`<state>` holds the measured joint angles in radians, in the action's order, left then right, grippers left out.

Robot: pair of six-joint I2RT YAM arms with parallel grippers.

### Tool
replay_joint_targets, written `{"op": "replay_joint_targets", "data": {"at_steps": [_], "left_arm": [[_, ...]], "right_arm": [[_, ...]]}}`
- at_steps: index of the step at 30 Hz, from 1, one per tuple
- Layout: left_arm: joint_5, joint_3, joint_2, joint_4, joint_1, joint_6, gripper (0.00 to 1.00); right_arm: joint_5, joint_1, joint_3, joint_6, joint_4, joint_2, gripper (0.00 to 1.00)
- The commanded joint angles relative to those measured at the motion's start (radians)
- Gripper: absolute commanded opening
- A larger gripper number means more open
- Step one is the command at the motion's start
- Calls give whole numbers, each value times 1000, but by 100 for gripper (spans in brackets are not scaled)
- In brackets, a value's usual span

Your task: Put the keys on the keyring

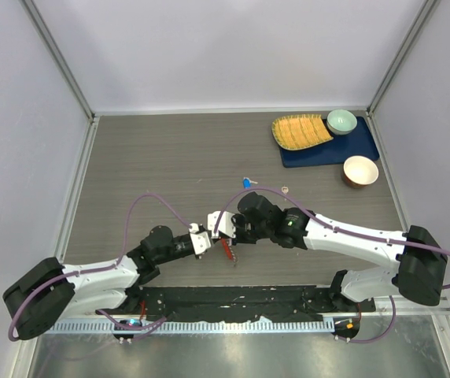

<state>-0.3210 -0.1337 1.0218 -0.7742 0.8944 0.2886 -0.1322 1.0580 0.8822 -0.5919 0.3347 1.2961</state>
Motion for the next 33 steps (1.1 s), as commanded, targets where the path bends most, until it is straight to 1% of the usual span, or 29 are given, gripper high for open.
{"op": "replay_joint_targets", "data": {"at_steps": [1, 9, 15, 23, 28, 33], "left_arm": [[23, 5, 18, -82, 6, -16, 0], [46, 17, 47, -132, 5, -29, 0], [60, 32, 89, -194, 5, -46, 0], [74, 36, 96, -206, 3, -48, 0], [45, 42, 92, -227, 3, -55, 0], [19, 48, 93, -260, 3, -62, 0]], "right_arm": [[31, 7, -3, -29, 0, -21, 1], [57, 5, -9, -36, 13, -35, 1], [36, 4, -14, -39, 20, -60, 1], [5, -4, -14, -37, 41, -101, 1], [17, -6, -20, -45, 30, -57, 1], [6, -10, -43, -43, -37, -38, 1]]}}
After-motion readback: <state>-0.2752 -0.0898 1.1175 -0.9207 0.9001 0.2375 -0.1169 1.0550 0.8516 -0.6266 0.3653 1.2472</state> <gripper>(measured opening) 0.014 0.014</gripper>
